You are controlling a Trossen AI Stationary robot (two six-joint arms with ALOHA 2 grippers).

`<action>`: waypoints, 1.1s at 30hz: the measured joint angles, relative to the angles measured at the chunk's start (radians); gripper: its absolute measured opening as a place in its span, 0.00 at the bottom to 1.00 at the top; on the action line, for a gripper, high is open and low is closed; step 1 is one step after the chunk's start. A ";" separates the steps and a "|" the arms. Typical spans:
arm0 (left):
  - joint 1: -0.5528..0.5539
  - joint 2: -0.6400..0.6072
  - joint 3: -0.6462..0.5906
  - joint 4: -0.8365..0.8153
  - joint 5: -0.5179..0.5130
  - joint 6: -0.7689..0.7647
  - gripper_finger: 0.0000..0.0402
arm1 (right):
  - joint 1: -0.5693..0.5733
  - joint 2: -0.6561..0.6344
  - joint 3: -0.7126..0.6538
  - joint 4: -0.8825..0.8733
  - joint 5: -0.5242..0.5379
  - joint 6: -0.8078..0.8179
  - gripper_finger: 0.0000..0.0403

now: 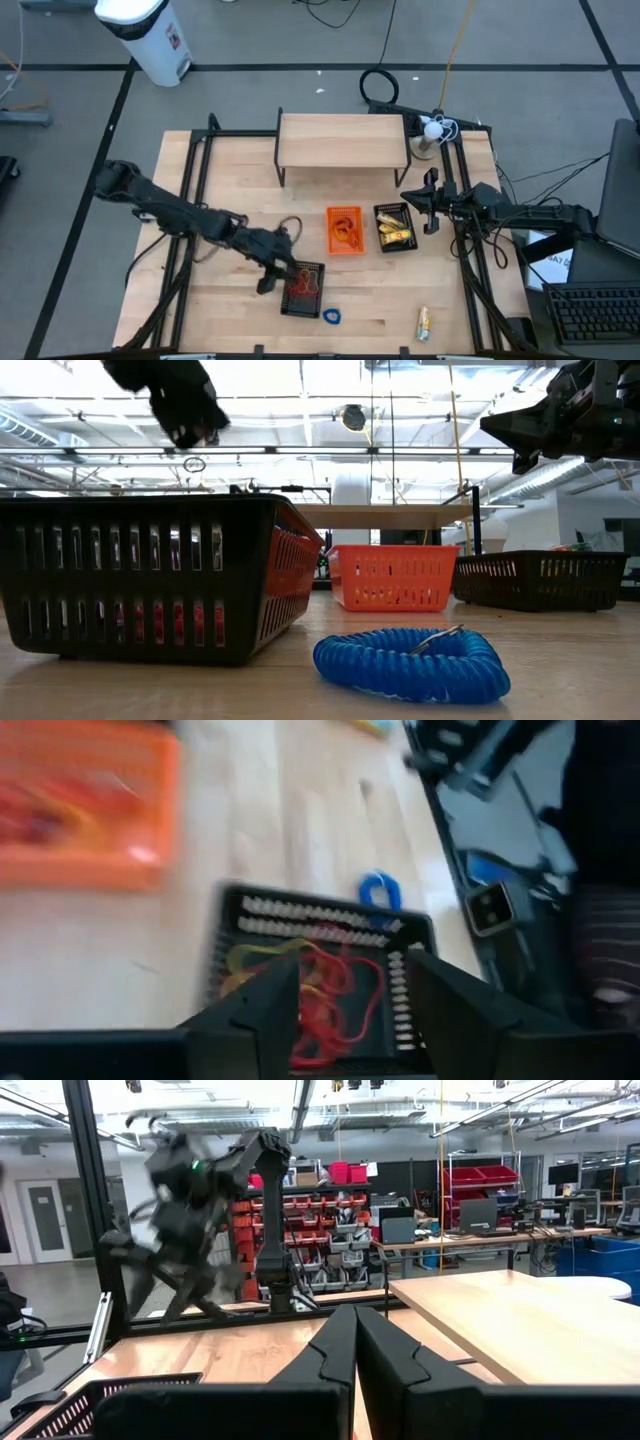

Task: Pick & Place Office Desk Supplies
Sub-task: Put the blue spring keychain into the orange bin

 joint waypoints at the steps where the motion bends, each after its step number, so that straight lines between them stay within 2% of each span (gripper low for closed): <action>1: 0.000 -0.042 0.000 -0.033 -0.038 0.026 0.45 | 0.000 0.000 0.000 0.000 0.000 0.000 0.00; 4: 0.000 -0.207 0.000 -0.159 -0.212 0.096 0.37 | 0.000 0.000 0.000 -0.010 0.000 0.004 0.00; 7: 0.000 -0.382 -0.001 -0.290 -0.386 0.114 0.24 | 0.000 0.000 0.000 -0.008 0.000 0.003 0.00; 9: -0.003 -0.500 -0.026 -0.317 -0.469 0.119 0.14 | 0.000 0.000 0.000 -0.007 0.000 0.002 0.00; 12: 0.000 -0.670 -0.112 -0.303 -0.533 0.137 0.03 | 0.000 0.000 0.000 -0.007 0.000 0.002 0.00; 18: 0.040 -0.977 -0.343 -0.215 -0.574 0.151 0.01 | 0.000 0.000 0.000 -0.004 0.000 0.001 0.00; 23: 0.079 -1.185 -0.464 -0.173 -0.581 0.152 0.01 | 0.000 0.014 0.000 0.001 0.001 0.000 0.00; 29: 0.106 -1.355 -0.547 -0.197 -0.584 0.161 0.01 | 0.000 0.031 0.000 0.021 0.002 0.000 0.00; 33: 0.133 -1.392 -0.607 -0.200 -0.583 0.179 0.01 | 0.000 0.033 0.000 0.021 0.002 0.000 0.00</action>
